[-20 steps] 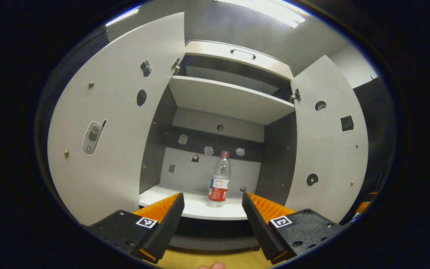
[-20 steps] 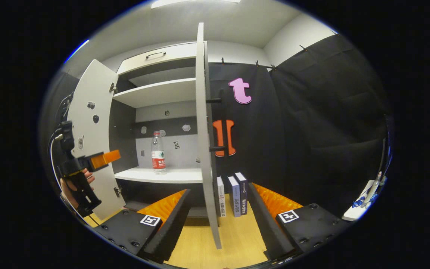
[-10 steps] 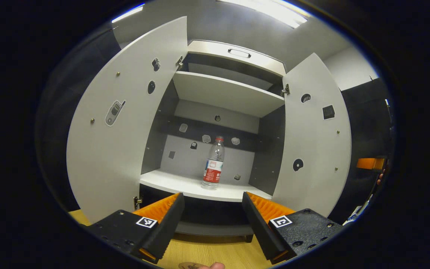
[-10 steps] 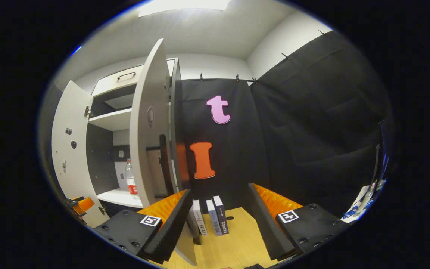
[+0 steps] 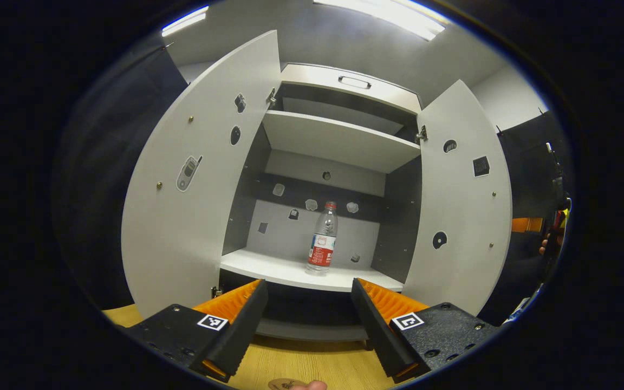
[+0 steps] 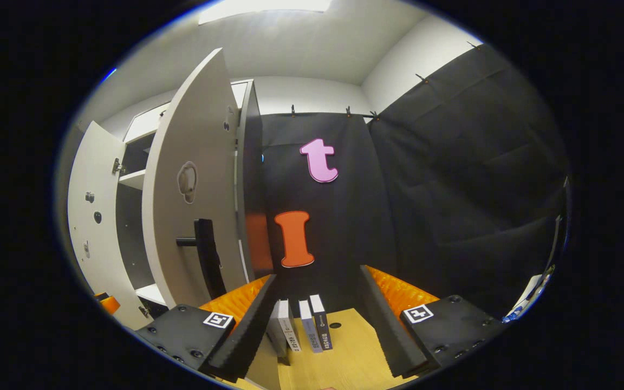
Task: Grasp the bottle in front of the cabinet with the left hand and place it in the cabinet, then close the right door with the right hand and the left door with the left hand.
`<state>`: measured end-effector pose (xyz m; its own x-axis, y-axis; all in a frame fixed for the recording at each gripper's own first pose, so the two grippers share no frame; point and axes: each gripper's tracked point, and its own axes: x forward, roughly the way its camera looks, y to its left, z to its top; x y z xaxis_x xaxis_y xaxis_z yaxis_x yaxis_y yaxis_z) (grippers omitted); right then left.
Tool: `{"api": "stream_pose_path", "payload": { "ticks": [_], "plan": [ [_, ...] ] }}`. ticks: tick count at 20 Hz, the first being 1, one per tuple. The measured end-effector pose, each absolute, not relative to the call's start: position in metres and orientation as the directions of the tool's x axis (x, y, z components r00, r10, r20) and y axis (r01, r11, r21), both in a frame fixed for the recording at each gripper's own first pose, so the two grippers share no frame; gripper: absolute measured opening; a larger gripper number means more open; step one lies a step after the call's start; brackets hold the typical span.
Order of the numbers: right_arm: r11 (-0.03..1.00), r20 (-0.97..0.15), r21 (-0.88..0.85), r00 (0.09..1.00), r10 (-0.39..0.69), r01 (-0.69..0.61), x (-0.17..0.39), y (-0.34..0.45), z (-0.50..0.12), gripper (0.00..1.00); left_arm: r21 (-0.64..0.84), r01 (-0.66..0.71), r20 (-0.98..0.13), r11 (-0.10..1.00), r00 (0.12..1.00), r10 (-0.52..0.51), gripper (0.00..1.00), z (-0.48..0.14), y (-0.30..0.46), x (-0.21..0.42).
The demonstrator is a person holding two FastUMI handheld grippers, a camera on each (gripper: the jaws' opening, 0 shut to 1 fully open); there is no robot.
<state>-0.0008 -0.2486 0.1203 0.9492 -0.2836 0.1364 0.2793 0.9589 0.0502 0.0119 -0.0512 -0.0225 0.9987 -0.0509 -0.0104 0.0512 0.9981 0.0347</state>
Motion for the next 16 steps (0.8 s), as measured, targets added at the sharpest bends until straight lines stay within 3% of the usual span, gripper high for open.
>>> {"api": "stream_pose_path", "payload": {
  "ticks": [3, 4, 8, 9, 10, 11, 16],
  "plan": [
    [0.971, 0.129, 0.021, 0.963, -0.238, 0.238, 0.007, -0.226, 0.117, 0.89, 0.035, 0.046, -0.014, 0.998, 0.999, -0.046, 0.95, -0.022, -0.048, 0.010],
    [0.968, 0.136, 0.005, 0.959, -0.250, 0.252, 0.004, -0.227, 0.117, 0.98, 0.037, 0.048, -0.014, 0.998, 0.999, -0.048, 0.95, -0.024, -0.045, 0.009],
    [0.964, 0.163, -0.013, 0.951, -0.261, 0.266, 0.007, -0.219, 0.122, 0.94, 0.048, 0.055, -0.010, 0.997, 0.998, -0.055, 0.95, -0.022, -0.041, 0.007],
    [0.965, 0.161, -0.016, 0.953, -0.257, 0.263, 0.007, -0.217, 0.121, 0.87, 0.051, 0.057, -0.011, 0.997, 0.998, -0.056, 0.95, -0.022, -0.041, 0.007],
    [0.965, 0.157, -0.020, 0.954, -0.256, 0.263, 0.007, -0.216, 0.121, 0.87, 0.051, 0.060, -0.011, 0.997, 0.998, -0.059, 0.95, -0.022, -0.041, 0.007],
    [0.965, 0.155, -0.022, 0.954, -0.256, 0.263, 0.006, -0.213, 0.121, 0.94, 0.050, 0.064, -0.009, 0.997, 0.998, -0.063, 0.95, -0.020, -0.040, 0.007],
    [0.980, 0.146, -0.004, 0.969, -0.198, 0.200, 0.012, -0.179, 0.118, 0.94, 0.063, 0.076, 0.004, 0.995, 0.997, -0.076, 0.95, -0.016, -0.033, 0.005]
  ]
}}
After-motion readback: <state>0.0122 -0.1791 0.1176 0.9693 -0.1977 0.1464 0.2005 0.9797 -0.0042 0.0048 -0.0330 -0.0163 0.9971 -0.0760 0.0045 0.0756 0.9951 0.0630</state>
